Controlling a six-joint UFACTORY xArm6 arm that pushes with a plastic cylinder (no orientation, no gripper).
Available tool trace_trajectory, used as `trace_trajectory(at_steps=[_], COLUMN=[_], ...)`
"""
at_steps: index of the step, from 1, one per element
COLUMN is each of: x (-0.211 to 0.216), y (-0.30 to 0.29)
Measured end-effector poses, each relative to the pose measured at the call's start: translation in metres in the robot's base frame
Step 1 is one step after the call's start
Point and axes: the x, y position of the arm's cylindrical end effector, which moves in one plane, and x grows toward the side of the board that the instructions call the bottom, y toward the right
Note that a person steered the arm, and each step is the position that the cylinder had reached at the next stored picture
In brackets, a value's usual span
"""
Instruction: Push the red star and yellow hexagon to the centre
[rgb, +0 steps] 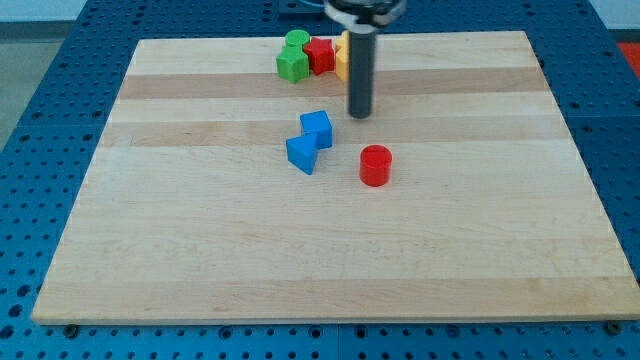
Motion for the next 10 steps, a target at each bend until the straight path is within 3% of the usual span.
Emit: trace_trajectory(at_steps=[2,4,5,7,10], x=[0.052,0.124,0.144,0.143,0.084], y=[0.062,0.060,0.028,-0.020,-0.017])
